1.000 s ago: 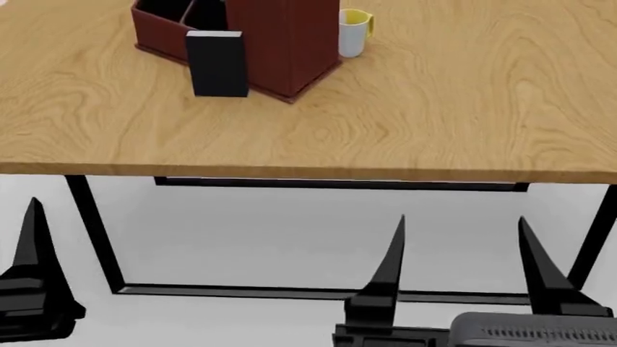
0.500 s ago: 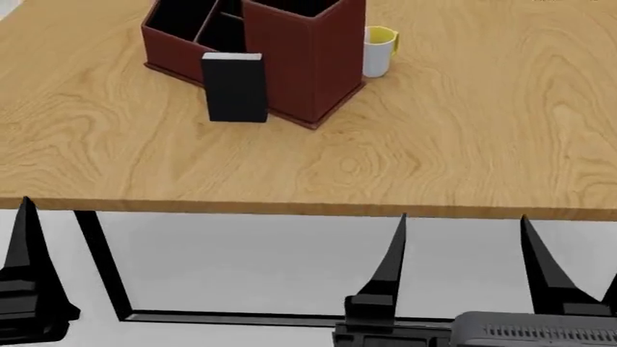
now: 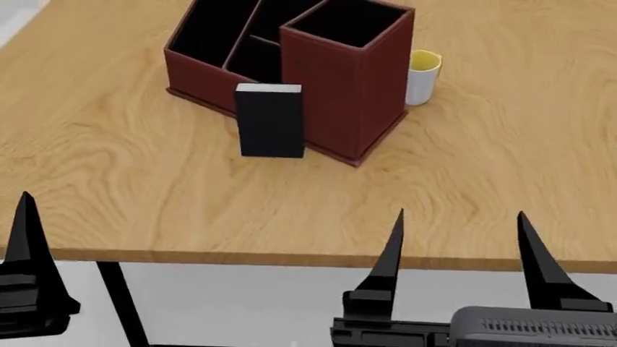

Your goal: Pick up the book and place it in the front compartment of the caddy.

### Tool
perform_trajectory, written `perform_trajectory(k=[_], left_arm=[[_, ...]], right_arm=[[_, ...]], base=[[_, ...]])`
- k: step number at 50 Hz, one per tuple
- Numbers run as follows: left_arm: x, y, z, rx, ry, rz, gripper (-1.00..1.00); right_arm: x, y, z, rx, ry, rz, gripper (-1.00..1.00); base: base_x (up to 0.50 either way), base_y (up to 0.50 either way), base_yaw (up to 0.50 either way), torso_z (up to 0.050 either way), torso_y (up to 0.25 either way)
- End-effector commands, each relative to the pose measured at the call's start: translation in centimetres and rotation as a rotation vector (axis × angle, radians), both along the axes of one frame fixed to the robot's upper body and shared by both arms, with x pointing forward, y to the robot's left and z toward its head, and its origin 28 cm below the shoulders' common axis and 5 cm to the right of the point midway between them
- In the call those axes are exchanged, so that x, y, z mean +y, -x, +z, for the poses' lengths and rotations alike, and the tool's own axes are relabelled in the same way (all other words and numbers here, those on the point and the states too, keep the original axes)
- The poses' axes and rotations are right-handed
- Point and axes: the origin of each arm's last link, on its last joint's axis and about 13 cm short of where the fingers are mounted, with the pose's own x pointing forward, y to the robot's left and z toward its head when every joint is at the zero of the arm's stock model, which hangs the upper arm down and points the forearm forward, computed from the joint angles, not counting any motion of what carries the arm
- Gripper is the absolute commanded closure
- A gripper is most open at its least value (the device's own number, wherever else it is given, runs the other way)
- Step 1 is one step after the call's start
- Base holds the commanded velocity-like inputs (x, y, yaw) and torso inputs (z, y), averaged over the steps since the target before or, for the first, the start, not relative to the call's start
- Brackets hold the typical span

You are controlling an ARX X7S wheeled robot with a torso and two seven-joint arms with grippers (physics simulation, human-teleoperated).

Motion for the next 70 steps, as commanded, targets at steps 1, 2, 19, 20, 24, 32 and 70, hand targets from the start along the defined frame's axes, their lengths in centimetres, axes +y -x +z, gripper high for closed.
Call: perform_trajectory(k=[1, 2, 19, 20, 24, 32, 70], left_arm=[[0.00, -0.06, 0.13, -0.005, -0.001, 0.003, -1.00], [0.00, 0.00, 0.18, -0.006, -0.002, 0.003, -1.00], [-0.05, 0.13, 0.33, -0.009, -0.006, 0.000, -1.00], [-0.06, 0.11, 0.31, -0.009, -0.005, -0.001, -1.00], [-0.03, 0.17, 0.22, -0.005, -0.004, 0.000, -1.00], [-0.07, 0.03, 0.14, -0.003, -0.005, -0.001, -1.00], [-0.03, 0.00, 0.05, -0.011, -0.005, 0.005, -1.00]], right_arm=[[0.07, -0.08, 0.09, 0.000, 0.003, 0.001, -1.00], [0.07, -0.08, 0.10, -0.001, 0.003, 0.002, -1.00], [0.00, -0.19, 0.15, -0.008, -0.002, 0.005, -1.00], [0.00, -0.21, 0.13, -0.008, -0.001, 0.003, -1.00], [0.02, -0.30, 0.03, -0.004, -0.003, 0.003, -1.00], [-0.02, -0.31, -0.04, -0.003, -0.005, 0.001, -1.00], [0.05, -0.35, 0.24, -0.010, 0.003, -0.007, -1.00]], base=[[0.35, 0.32, 0.00, 0.000, 0.000], [0.34, 0.32, 0.00, 0.000, 0.000], [0.35, 0.31, 0.00, 0.000, 0.001], [0.34, 0.24, 0.00, 0.000, 0.000], [0.35, 0.23, 0.00, 0.000, 0.000], [0.35, 0.22, 0.00, 0.000, 0.001], [0.35, 0.14, 0.00, 0.000, 0.001]])
